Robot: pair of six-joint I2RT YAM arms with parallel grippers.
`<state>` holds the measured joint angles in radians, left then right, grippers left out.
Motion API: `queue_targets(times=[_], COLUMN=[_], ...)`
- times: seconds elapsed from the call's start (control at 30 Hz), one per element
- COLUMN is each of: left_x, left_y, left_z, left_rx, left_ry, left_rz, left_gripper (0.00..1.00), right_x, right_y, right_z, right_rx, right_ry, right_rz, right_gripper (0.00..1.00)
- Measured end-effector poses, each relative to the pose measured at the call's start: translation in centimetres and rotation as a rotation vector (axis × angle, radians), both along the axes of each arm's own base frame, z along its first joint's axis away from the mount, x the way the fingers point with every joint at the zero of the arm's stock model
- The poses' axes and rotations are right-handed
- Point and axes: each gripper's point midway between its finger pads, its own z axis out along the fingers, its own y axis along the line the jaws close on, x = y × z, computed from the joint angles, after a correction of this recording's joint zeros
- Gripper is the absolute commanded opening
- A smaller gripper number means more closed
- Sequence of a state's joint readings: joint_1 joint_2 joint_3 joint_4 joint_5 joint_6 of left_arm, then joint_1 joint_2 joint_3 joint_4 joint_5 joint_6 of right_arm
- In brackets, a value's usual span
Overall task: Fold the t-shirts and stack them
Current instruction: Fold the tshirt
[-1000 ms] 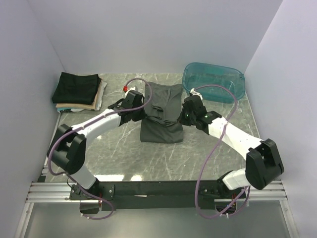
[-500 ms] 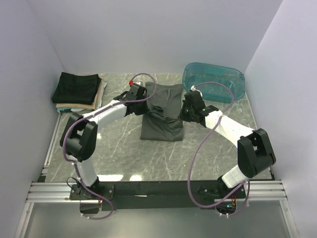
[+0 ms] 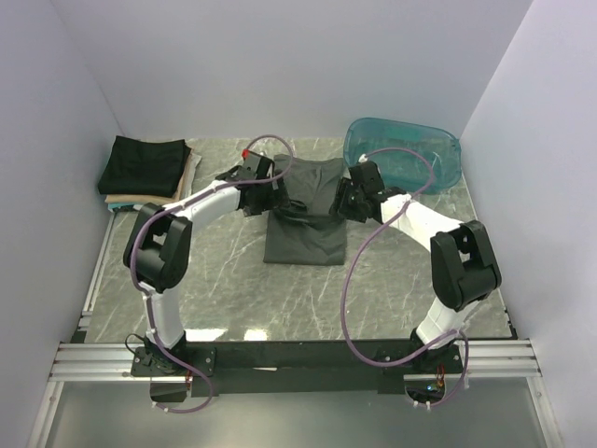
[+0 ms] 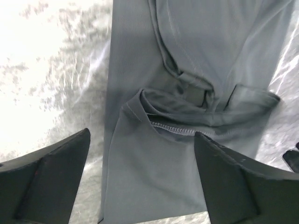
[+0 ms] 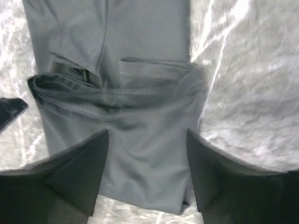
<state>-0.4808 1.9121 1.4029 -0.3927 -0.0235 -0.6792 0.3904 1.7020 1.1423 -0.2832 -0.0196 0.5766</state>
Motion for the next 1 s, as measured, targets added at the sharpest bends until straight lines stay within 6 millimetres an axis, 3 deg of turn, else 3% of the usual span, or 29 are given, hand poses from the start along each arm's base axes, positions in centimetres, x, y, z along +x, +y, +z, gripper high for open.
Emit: queue_targets(times=[0.2, 0.37, 0.47, 0.57, 0.7, 0.97, 1.0], left_x=[0.2, -2.8, -4.8, -6.7, -9.0, -12.4, -12.5], left_y=[0.3, 1.7, 2.6, 3.1, 3.5, 3.3, 3.2], left_z=[2.2, 4.4, 4.8, 3.6, 0.4, -3.6, -3.8], left_rx=[-0.021, -0.059, -0.084, -0.1, -0.104, -0.137, -0.138], left_ry=[-0.05, -0.092, -0.102, -0.074, 0.008, 0.134, 0.14], left_rz=[0.003, 0.016, 0.026, 0.029, 0.031, 0.013, 0.009], left_gripper=[1.0, 1.0, 0.99, 0.99, 0.99, 0.78, 0.77], right_x=[0.2, -2.4, -3.9, -5.8, -8.3, -12.3, -12.6], right_y=[0.3, 0.7, 1.6, 2.1, 1.0, -0.2, -0.2], right_z=[1.7, 3.4, 3.4, 2.0, -0.6, -4.1, -4.3], right_rx=[0.023, 0.061, 0.064, 0.059, 0.038, 0.047, 0.05], right_ry=[-0.048, -0.097, -0.105, -0.078, -0.01, 0.105, 0.115], right_rz=[0.032, 0.099, 0.146, 0.177, 0.171, 0.164, 0.161], right_gripper=[0.87, 0.88, 0.88, 0.88, 0.86, 0.72, 0.65])
